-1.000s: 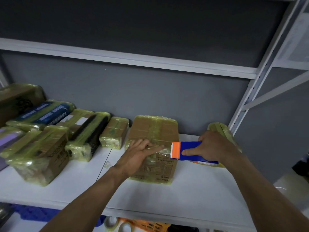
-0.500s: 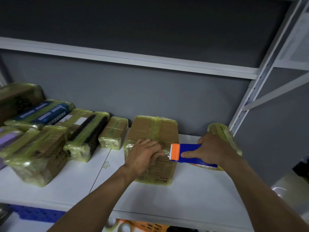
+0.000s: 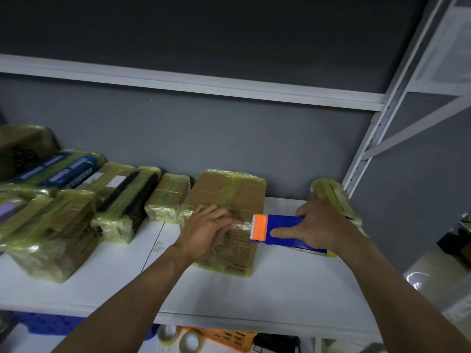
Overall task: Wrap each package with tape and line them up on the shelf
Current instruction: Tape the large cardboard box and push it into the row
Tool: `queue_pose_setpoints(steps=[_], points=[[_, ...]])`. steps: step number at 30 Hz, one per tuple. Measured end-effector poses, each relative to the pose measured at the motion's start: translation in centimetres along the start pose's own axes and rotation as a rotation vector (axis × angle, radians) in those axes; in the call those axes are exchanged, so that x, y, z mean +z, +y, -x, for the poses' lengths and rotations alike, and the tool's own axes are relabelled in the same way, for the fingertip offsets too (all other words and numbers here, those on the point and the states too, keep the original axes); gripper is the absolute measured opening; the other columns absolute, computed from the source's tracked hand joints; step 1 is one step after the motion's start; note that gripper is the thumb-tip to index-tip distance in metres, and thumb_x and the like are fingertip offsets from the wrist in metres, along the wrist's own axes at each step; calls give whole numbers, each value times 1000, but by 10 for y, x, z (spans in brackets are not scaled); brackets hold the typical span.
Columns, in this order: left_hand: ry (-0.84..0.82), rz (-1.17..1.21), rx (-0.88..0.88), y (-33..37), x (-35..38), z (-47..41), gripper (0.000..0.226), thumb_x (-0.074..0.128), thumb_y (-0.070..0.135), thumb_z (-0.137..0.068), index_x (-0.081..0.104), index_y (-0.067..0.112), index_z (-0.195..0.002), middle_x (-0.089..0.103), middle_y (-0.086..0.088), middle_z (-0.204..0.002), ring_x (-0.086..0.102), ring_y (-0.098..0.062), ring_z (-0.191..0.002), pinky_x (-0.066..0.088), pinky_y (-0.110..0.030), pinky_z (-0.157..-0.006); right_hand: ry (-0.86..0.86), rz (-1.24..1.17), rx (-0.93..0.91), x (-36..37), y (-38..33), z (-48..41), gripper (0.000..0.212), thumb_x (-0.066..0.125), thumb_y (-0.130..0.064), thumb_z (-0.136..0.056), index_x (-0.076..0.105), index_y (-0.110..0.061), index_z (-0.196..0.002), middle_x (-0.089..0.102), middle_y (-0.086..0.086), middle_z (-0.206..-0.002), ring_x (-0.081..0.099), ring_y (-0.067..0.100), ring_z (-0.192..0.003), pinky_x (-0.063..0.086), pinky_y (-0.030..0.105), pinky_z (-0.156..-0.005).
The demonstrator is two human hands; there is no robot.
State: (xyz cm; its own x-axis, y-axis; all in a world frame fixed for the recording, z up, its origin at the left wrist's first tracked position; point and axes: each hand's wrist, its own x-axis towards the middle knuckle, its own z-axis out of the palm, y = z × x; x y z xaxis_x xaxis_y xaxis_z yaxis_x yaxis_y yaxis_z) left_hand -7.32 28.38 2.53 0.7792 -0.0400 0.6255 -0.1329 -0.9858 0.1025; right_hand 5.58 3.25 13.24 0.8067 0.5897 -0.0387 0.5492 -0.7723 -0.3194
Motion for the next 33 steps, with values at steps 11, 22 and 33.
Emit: queue_pose_setpoints(steps=[11,22,33], points=[[-132,-15,11,2,2,12,87,66,-5,-81,39,43,-149,55,9,-112,53,-19,-107,35,-33,-93,10,73,23,-1,9,-3,68,74,-88,-56,57,-27,-81,64,-13,-78,63,9,-68,43,17,-55],[19,22,-16,17,18,-5,33,51,59,-97,67,31,-104,62,17,-117,52,-8,-111,26,-27,-95,8,71,13,3,9,-9,71,73,-90,-55,62,-26,-84,64,-12,-76,63,8,-68,43,18,-55],[-28,177,-23,-5,8,1,31,56,55,-96,71,31,-108,63,18,-101,52,-6,-97,31,-31,-87,-54,-96,9,8,4,12,70,68,-90,-55,61,-28,-85,64,-15,-75,65,6,-70,41,13,-53]])
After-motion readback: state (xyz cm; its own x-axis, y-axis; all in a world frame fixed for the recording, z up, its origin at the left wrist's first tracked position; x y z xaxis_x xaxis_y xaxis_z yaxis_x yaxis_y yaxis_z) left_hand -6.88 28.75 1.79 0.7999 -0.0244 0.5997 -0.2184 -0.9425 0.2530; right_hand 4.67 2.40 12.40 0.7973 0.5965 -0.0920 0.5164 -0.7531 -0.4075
